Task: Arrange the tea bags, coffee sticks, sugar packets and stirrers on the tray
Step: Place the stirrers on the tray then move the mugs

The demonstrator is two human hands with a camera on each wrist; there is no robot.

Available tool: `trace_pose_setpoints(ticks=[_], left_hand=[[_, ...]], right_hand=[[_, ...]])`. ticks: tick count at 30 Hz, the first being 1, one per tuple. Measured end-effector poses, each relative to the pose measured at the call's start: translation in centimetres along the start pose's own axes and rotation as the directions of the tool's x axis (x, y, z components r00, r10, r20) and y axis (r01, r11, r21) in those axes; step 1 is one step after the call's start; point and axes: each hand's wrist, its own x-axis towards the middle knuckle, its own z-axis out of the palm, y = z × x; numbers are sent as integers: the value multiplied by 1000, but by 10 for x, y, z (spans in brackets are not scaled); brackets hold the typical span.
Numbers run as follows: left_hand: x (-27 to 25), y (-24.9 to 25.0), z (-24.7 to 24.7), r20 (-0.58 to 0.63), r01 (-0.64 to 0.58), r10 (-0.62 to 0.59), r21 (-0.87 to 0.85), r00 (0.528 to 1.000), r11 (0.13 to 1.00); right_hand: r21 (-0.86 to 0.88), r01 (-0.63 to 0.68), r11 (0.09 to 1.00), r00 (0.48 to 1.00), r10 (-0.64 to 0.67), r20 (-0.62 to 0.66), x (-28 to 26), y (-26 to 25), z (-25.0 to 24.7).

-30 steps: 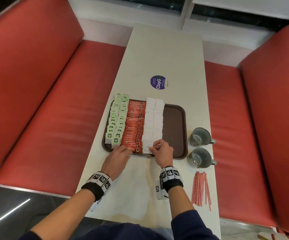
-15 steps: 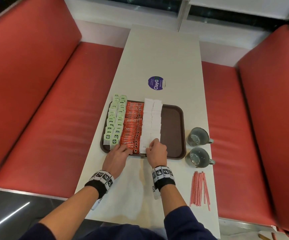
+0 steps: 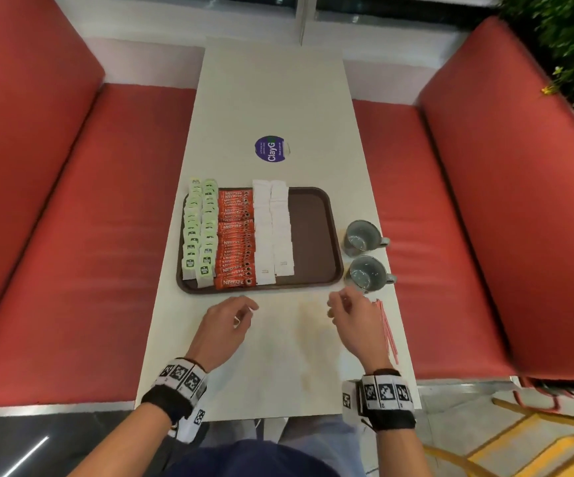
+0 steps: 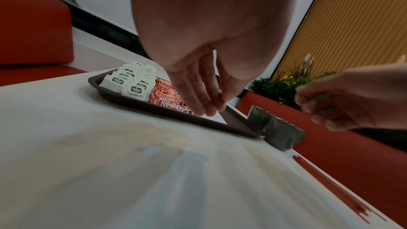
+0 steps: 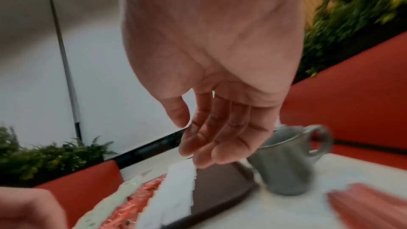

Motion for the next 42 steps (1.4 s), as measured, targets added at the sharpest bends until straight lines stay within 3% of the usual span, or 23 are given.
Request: trace_pose_setpoints(ticks=[5, 9, 15, 23, 30, 34, 36, 39, 42], left_hand=[[-9, 3, 4, 72, -36, 37, -11, 997, 999], [-11, 7, 7, 115, -36, 38, -17, 993, 999], [-17, 11, 9, 148, -19, 21, -14, 989, 1000], [-25, 7, 9, 180, 31, -28, -13, 983, 999], [-19, 13, 10, 183, 56, -51, -24, 982, 998], [-13, 32, 13, 187, 84, -58, -132, 981, 988], [-9, 47, 16, 222, 110, -64, -201, 973, 973], [-2, 71, 23, 361, 237, -84, -405, 929, 883], [5, 83, 32, 438, 390, -110, -624, 892, 677]], right_hand=[[-300, -299, 906, 939, 224, -262, -12, 71, -16], [-509, -369, 778, 924, 250, -289, 0, 110, 12], [-567, -220, 794, 956, 60, -287, -6, 104, 65], [-511, -117, 852, 985, 32, -171, -4, 72, 102], [-530, -83, 844, 985, -12, -174, 0, 55, 87], [-463, -4, 886, 983, -82, -166, -17, 27, 78], [-340, 39, 940, 991, -81, -111, -28, 4, 77], [-241, 145, 960, 989, -141, 33, -45, -24, 84], [-267, 223, 938, 973, -198, 117, -54, -30, 95]])
